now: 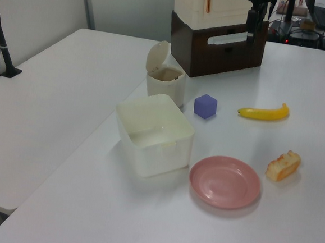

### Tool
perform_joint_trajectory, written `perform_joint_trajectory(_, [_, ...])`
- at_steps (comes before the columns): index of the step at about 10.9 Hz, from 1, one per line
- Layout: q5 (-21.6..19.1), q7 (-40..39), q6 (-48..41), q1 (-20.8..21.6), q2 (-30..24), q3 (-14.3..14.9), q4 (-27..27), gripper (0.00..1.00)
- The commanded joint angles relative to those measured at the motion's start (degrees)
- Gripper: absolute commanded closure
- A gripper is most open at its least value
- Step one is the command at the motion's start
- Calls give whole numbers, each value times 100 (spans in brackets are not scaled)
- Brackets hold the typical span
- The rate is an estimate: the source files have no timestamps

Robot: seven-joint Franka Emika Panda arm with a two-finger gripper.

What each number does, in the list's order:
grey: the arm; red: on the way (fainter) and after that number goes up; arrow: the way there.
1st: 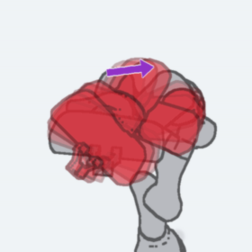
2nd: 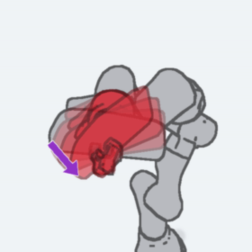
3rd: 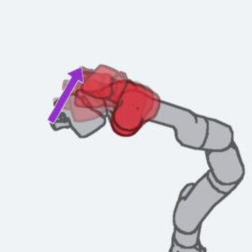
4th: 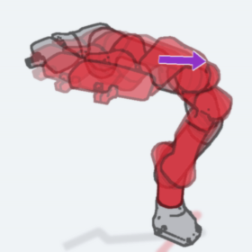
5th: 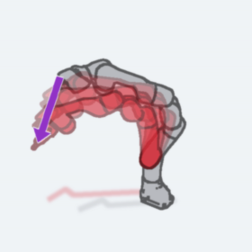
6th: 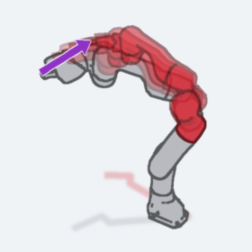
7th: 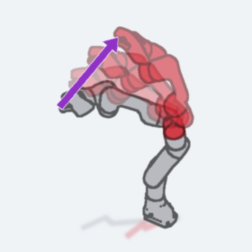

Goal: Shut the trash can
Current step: 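Move the gripper down toward the raised lid of the white trash can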

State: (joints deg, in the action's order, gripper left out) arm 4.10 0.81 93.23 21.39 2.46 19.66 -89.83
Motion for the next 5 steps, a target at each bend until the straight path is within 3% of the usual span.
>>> perform_joint_trajectory(1, [134, 732, 938, 102, -106, -50, -411, 15])
perform_joint_trajectory(2, [578, 1668, 1752, 94, -62, -215, -700, 61])
perform_joint_trajectory(3, [1505, 3043, 2587, 102, 69, -400, -1007, 93])
perform_joint_trajectory(4, [2567, 4579, 3030, 111, 340, -523, -1098, 100])
perform_joint_trajectory(5, [3474, 5752, 3252, 137, 612, -585, -1064, 100])
